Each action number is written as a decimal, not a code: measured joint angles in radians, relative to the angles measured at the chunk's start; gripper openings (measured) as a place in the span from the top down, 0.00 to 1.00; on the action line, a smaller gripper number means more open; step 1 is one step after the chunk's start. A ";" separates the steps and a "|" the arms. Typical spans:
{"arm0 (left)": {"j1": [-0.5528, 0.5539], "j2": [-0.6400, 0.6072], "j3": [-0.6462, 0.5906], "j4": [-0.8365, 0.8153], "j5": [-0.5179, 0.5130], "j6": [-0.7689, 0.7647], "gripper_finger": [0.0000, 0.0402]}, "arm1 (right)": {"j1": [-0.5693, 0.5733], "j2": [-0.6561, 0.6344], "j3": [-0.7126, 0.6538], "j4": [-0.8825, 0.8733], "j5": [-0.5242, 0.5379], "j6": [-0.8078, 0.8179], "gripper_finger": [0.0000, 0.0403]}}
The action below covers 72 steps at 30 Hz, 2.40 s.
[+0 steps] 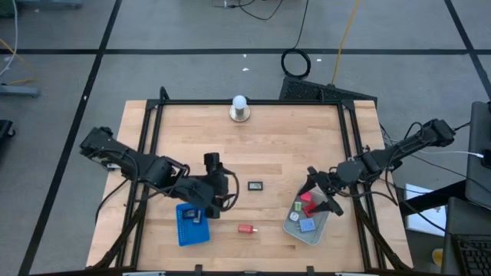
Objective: Pick & Place Office items
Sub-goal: Put the black digital clock into the blue bin
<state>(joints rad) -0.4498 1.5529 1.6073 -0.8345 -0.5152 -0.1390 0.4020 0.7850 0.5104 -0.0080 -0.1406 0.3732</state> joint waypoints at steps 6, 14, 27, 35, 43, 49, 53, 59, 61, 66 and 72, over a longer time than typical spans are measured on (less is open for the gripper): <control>-0.016 -0.057 0.001 -0.009 -0.013 0.024 0.27 | -0.036 0.014 0.050 -0.004 0.013 -0.035 0.16; 0.002 -0.132 0.001 -0.171 -0.040 0.005 0.27 | -0.106 0.083 0.171 0.010 0.059 -0.160 0.16; 0.385 -0.082 -0.001 -0.211 0.394 0.210 0.27 | -0.167 0.065 0.208 0.418 0.306 -0.443 0.16; 0.560 -0.005 0.000 -0.192 0.545 0.250 0.27 | -0.167 0.055 0.208 0.503 0.332 -0.499 0.16; 0.571 0.188 0.000 -0.139 0.639 0.347 0.27 | -0.167 0.044 0.208 0.515 0.347 -0.539 0.16; 0.574 0.291 -0.001 -0.043 0.699 0.396 0.27 | -0.166 -0.019 0.208 0.389 0.429 -0.514 0.16; 0.587 0.326 0.000 -0.018 0.702 0.400 0.27 | -0.165 -0.068 0.206 0.346 0.425 -0.483 0.16; 0.590 0.368 0.000 0.022 0.637 0.312 0.27 | -0.165 -0.143 0.167 0.310 0.428 -0.479 0.16; 0.579 0.386 0.000 0.043 0.577 0.277 0.27 | -0.165 -0.169 0.146 0.309 0.428 -0.479 0.16; 0.543 0.425 0.000 0.069 0.532 0.214 0.27 | -0.165 -0.220 0.105 0.312 0.428 -0.479 0.16; 0.508 0.442 -0.001 0.099 0.542 0.159 0.27 | -0.165 -0.258 0.063 0.325 0.428 -0.479 0.16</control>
<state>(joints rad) 0.0583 1.9946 1.6066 -0.7352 0.0272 0.0196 0.2375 0.5265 0.5739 0.3167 0.2871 -0.1054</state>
